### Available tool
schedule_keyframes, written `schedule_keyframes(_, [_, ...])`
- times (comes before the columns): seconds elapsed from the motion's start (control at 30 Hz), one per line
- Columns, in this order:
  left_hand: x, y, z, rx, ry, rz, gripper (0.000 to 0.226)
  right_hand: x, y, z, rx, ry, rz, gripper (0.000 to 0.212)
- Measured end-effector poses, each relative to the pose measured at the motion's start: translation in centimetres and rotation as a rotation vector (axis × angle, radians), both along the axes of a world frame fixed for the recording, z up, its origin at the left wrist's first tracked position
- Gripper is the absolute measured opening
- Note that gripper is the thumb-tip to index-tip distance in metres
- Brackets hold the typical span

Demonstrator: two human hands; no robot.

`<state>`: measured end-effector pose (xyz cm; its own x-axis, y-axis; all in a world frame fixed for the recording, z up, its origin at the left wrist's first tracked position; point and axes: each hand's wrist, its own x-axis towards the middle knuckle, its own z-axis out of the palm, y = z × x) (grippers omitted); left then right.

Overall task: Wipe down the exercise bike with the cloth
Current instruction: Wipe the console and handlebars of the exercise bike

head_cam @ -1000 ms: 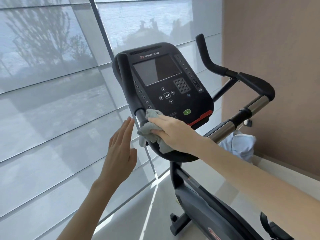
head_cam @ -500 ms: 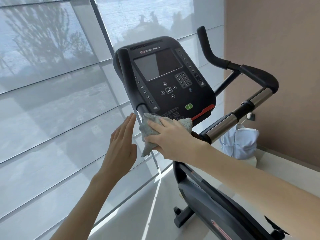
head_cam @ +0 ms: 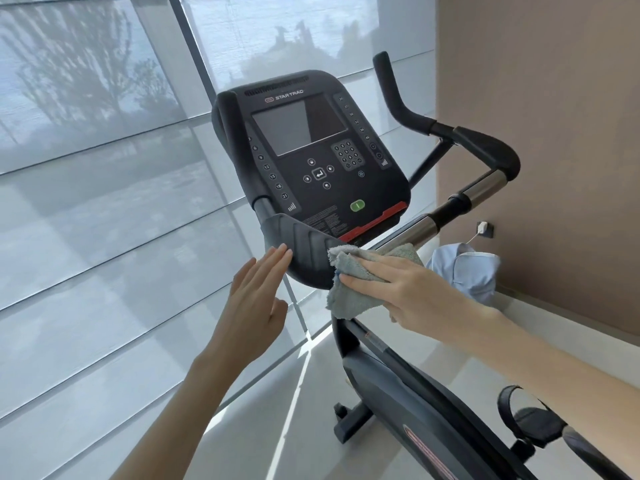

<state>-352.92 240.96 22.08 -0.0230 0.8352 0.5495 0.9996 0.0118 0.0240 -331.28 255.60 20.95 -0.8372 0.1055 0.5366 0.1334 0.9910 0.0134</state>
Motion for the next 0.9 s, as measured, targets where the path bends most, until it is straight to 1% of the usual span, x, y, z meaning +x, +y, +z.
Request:
schedule_keyframes(0.03, [0.1, -0.1, 0.1, -0.007, 0.005, 0.003, 0.074, 0.1, 0.2, 0.1, -0.106, 0.019, 0.021, 0.061])
schedule_keyframes(0.1, [0.1, -0.3, 0.0, -0.021, 0.018, 0.007, 0.075, -0.1, 0.5, 1.0, -0.398, 0.109, 0.057, 0.055])
schedule_keyframes(0.13, [0.0, -0.5, 0.0, -0.019, 0.022, 0.011, 0.075, -0.5, 0.7, 1.6, -0.5, 0.17, 0.065, 0.053])
schedule_keyframes(0.17, [0.0, -0.6, 0.1, -0.014, 0.022, 0.015, 0.074, -1.1, 0.7, 2.3, -0.535, 0.212, 0.059, 0.052])
schedule_keyframes(0.2, [0.0, -0.8, 0.2, -0.008, 0.018, 0.017, 0.074, -1.9, 0.6, 2.8, -0.523, 0.209, 0.04, 0.05])
schedule_keyframes(0.23, [-0.1, -0.9, 0.2, 0.003, 0.013, 0.018, 0.074, -2.9, 0.4, 3.2, -0.471, 0.167, 0.006, 0.049])
schedule_keyframes(0.3, [-0.2, -1.1, 0.4, 0.031, -0.001, 0.024, 0.074, -5.3, -0.2, 3.3, -0.291, 0.046, -0.105, 0.048])
schedule_keyframes(0.33, [-0.3, -1.2, 0.6, 0.043, -0.01, 0.029, 0.074, -6.5, -0.3, 3.4, -0.232, 0.008, -0.146, 0.048])
schedule_keyframes(0.37, [-0.4, -1.3, 0.7, 0.055, -0.019, 0.032, 0.073, -7.5, -0.4, 3.7, -0.216, -0.013, -0.163, 0.048])
schedule_keyframes(0.57, [-1.7, -2.0, 1.3, 0.092, -0.031, 0.053, 0.067, -13.1, 0.6, 6.6, -0.262, -0.099, -0.111, 0.047])
schedule_keyframes(0.67, [-2.7, -2.2, 1.4, 0.093, -0.028, 0.068, 0.066, -15.3, 1.0, 7.6, -0.318, -0.096, -0.093, 0.043])
schedule_keyframes(0.77, [-3.2, -2.1, 1.8, 0.095, -0.035, 0.072, 0.066, -15.7, 1.5, 8.1, -0.363, -0.077, -0.091, 0.037])
schedule_keyframes(0.9, [-2.8, -1.6, 1.7, 0.089, -0.041, 0.043, 0.066, -14.7, 1.7, 7.4, -0.353, -0.088, -0.145, 0.043])
